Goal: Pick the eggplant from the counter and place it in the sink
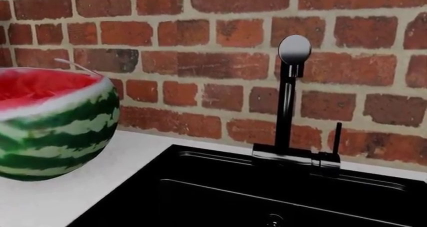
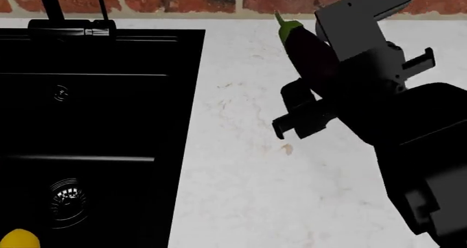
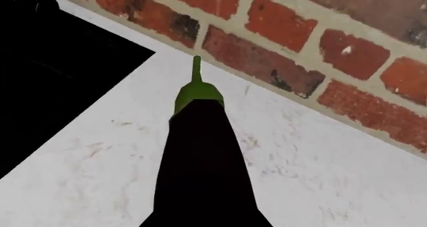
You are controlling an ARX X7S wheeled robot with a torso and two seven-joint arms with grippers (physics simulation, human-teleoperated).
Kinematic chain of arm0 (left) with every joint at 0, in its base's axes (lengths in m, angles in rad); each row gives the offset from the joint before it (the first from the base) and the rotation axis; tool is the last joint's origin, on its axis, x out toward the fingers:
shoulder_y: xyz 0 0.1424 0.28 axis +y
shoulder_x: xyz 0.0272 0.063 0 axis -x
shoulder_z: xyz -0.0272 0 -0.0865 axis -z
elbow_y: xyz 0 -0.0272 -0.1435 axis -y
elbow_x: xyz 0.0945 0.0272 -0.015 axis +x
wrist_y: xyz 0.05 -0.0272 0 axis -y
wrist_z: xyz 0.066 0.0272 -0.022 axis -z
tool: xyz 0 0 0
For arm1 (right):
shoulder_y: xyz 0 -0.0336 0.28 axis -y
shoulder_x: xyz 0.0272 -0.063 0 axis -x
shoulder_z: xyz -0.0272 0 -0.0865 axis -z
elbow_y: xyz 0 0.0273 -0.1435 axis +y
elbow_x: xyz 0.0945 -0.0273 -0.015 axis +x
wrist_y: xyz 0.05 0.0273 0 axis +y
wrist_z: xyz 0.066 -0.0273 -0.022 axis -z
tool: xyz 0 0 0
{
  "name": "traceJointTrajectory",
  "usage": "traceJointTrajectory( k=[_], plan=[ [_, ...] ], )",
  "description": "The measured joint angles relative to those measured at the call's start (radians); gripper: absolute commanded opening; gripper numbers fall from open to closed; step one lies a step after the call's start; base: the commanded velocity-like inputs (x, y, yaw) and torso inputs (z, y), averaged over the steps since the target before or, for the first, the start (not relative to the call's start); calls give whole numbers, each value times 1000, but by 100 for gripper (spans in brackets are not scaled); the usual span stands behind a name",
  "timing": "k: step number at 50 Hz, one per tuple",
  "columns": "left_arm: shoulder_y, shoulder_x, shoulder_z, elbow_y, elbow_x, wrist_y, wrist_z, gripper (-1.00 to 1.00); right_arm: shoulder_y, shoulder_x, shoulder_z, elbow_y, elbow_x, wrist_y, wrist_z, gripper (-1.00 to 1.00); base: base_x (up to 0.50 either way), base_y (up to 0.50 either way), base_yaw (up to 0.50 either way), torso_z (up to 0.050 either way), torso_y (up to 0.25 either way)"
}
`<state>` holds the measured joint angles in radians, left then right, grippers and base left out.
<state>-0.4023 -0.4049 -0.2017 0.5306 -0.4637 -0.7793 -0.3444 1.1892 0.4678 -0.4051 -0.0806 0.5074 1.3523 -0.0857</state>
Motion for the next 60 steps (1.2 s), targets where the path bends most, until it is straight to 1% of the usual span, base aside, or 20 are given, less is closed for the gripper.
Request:
traceJointTrajectory(
  k=[6, 12, 29, 32, 35, 43, 48, 53, 60],
  plan=[
    [2, 1, 1, -6, 0, 7, 2, 100, 121, -74, -94, 127, -8, -38, -70, -100, 0, 0, 0, 0, 0],
    [5, 1, 3, -13, 1, 16, 4, 100, 199, -158, -161, 257, -14, -101, -132, -100, 0, 0, 0, 0, 0],
    [7, 0, 8, -24, 1, 33, 8, 100, 267, -377, -290, 579, -13, -337, -247, -100, 0, 0, 0, 0, 0],
    [6, 0, 8, -25, 0, 34, 8, 100, 282, -400, -348, 628, 35, -388, -242, -100, 0, 0, 0, 0, 0],
    [4, -1, 9, -26, -1, 35, 8, 100, 305, -418, -434, 676, 119, -449, -227, -100, 0, 0, 0, 0, 0],
    [-3, -2, 14, -31, -1, 36, 8, 100, 375, -446, -747, 763, 412, -629, -174, -100, 0, 0, 0, 0, 0],
    [-8, -2, 18, -33, -2, 36, 7, 100, 398, -456, -903, 781, 538, -705, -149, -100, 0, 0, 0, 0, 0],
    [-11, -3, 20, -34, -4, 36, 7, 100, 406, -461, -1001, 781, 606, -745, -134, -100, 0, 0, 0, 0, 0],
    [-10, -3, 20, -34, -9, 36, 7, 100, 406, -465, -1076, 771, 645, -768, -122, -100, 0, 0, 0, 0, 0]
  ],
)
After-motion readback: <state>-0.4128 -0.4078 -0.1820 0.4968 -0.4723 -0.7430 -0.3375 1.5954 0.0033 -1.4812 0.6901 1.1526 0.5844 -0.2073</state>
